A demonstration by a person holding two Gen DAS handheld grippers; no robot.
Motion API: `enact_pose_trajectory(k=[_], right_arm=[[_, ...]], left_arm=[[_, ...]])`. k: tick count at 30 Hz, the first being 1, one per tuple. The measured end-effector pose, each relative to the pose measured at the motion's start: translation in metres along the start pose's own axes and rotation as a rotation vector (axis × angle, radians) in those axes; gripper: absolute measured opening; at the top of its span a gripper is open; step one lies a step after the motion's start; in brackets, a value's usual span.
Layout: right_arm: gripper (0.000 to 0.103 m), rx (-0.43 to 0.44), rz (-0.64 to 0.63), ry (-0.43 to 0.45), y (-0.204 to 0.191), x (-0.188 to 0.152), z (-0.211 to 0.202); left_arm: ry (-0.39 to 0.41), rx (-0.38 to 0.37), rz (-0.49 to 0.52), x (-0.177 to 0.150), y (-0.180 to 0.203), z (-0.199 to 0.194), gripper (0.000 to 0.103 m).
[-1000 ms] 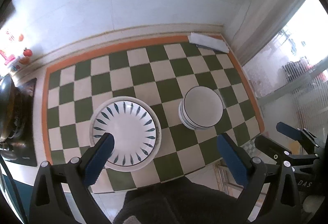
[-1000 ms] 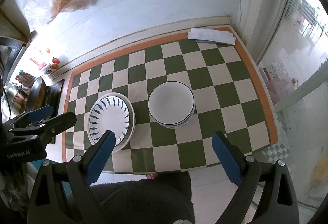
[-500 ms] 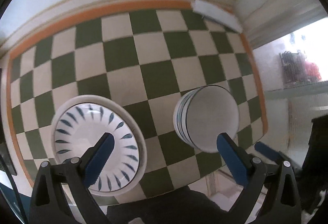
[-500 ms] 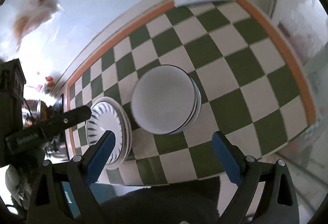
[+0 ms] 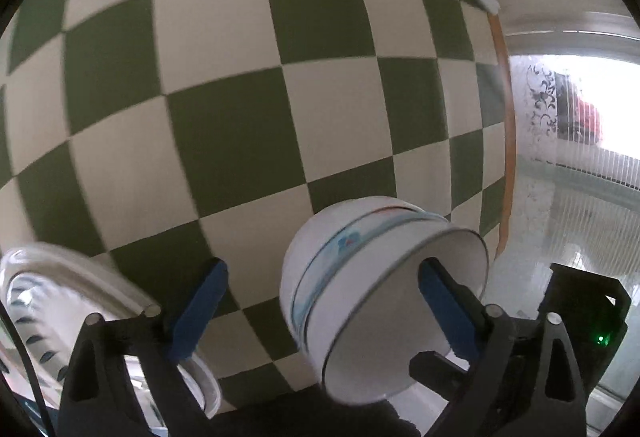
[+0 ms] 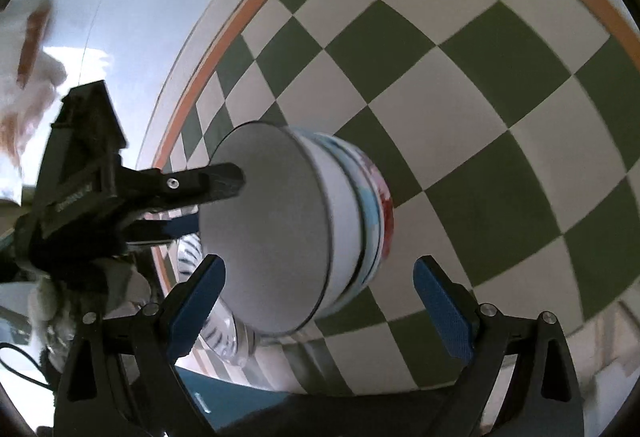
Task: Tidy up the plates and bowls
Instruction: 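Grasp the bowl stack rim with both tools and lift it, then carry the bowl stack with both tools over the blue-leaf plate stack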
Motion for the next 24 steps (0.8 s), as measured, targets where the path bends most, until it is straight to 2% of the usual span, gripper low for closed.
enact_pose_trajectory(k=[2, 4, 6, 10, 12, 24], right_arm=[[0.097, 0.024, 0.017, 0.002, 0.005, 0.003, 0.008], [0.094, 0.048, 0.038, -0.010, 0.009, 0.005, 0.017], [0.087, 0.097, 0.073, -0.020, 0.013, 0.006, 0.027], [0.073, 0.140, 0.124, -0.045, 0.020, 0.007, 0.044], [0.059, 0.173, 0.153, -0.083, 0.023, 0.006, 0.055], [0.056, 0.188, 0.085, -0.074, 0.009, 0.014, 0.063]], left_arm=[[-0.020, -0.025, 0.000, 0.001, 0.003, 0.008, 0.082], [-0.031, -0.046, 0.012, 0.002, 0.006, 0.012, 0.065], [-0.035, -0.032, 0.028, 0.004, 0.005, 0.016, 0.054], [-0.025, -0.047, 0.045, 0.006, 0.007, 0.020, 0.055], [-0.014, -0.057, 0.047, 0.006, 0.006, 0.019, 0.055], [0.056, -0.013, 0.072, 0.003, 0.007, 0.009, 0.053]])
Point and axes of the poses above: each gripper's, at about its wrist camera, not at the fingertips, and z roughly the way its jaws point, y to its right, x to its top, the point moved 9 cm from there along z, roughly the way its jaws point, and after that the axes turned 3 degrees about -x, right-handed, at the moved point
